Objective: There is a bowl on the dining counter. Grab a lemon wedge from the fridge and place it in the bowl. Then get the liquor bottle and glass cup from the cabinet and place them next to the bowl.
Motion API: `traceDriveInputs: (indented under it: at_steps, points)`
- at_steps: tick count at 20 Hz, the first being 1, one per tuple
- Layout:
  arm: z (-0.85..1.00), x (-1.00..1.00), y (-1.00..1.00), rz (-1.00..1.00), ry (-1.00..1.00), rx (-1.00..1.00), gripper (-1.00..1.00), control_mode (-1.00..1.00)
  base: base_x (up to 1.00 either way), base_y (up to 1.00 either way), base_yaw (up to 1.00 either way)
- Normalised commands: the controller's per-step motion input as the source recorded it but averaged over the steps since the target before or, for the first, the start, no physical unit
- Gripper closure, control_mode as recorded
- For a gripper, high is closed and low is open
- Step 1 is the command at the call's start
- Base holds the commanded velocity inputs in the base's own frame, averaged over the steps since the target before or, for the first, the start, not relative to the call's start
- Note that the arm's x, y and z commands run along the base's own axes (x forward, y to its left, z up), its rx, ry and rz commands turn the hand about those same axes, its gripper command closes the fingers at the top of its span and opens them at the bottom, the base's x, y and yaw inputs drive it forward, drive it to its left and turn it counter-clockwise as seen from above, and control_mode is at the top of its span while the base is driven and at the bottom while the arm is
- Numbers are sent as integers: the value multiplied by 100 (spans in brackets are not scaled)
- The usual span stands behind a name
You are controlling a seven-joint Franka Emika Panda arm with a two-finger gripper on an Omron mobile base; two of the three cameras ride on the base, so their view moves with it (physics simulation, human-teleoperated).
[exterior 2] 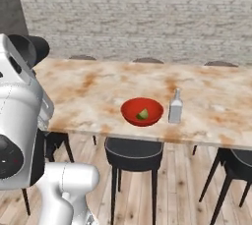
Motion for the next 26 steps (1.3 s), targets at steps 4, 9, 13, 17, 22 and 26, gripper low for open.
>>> traceDriveInputs:
  at_steps: [4, 9, 13, 17, 22, 26]
  points:
    - [0, 0, 0, 0, 0, 0, 100, 100, 85, -29, 7]
    - [0, 0, 0, 0, 0, 0, 100, 100, 86, -14, 4]
    - [0, 0, 0, 0, 0, 0, 100, 100, 69, 0, 0]
    - [-4, 74, 0, 0, 37, 8, 100, -100, 0, 0, 0]
    - [-33, 64, 7, 0, 59, 2, 100, -100, 0, 0, 0]
    - [-59, 17, 14, 5, 45, 0, 100, -100, 0, 0, 0]
